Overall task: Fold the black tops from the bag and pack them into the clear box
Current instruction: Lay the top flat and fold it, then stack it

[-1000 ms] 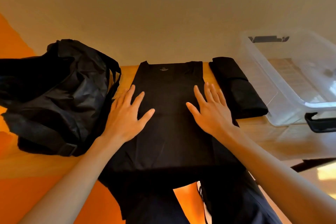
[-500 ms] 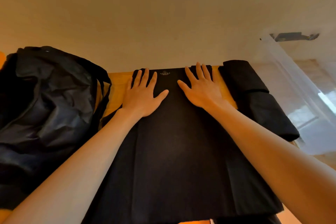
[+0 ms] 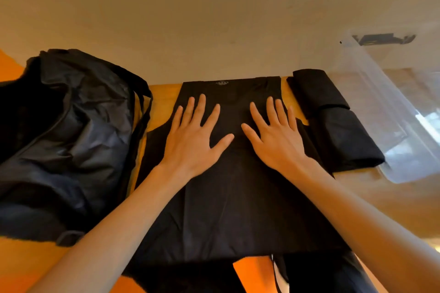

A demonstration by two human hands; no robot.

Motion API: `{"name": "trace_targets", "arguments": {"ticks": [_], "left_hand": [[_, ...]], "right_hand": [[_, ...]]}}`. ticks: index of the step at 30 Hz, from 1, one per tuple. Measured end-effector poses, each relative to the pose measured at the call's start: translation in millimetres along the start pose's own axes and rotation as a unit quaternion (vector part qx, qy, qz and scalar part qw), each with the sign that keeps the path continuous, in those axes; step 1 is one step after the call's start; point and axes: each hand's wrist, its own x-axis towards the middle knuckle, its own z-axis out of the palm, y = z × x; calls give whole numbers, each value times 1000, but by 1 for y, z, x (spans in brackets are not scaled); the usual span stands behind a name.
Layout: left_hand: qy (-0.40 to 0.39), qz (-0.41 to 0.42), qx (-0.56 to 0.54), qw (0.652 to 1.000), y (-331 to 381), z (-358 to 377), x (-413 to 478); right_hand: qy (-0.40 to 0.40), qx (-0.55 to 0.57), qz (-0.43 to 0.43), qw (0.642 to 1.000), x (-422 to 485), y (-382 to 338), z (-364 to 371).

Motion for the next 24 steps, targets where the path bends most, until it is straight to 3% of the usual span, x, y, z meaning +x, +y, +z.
{"name": "trace_targets", "arguments": {"ticks": [6, 12, 21, 24], "left_hand": [[-62, -26, 7, 998, 5, 6, -75], [-58, -69, 3, 996, -18, 11, -91], [59, -43, -7, 997, 10, 7, -186], [151, -80, -58, 984, 11, 14, -226]], "right_hand": [[-25, -11, 33, 999, -65, 22, 5], [-24, -16, 9, 1000, -65, 30, 6], [37, 38, -63, 997, -172, 25, 17], [81, 82, -67, 991, -212, 38, 28]]}}
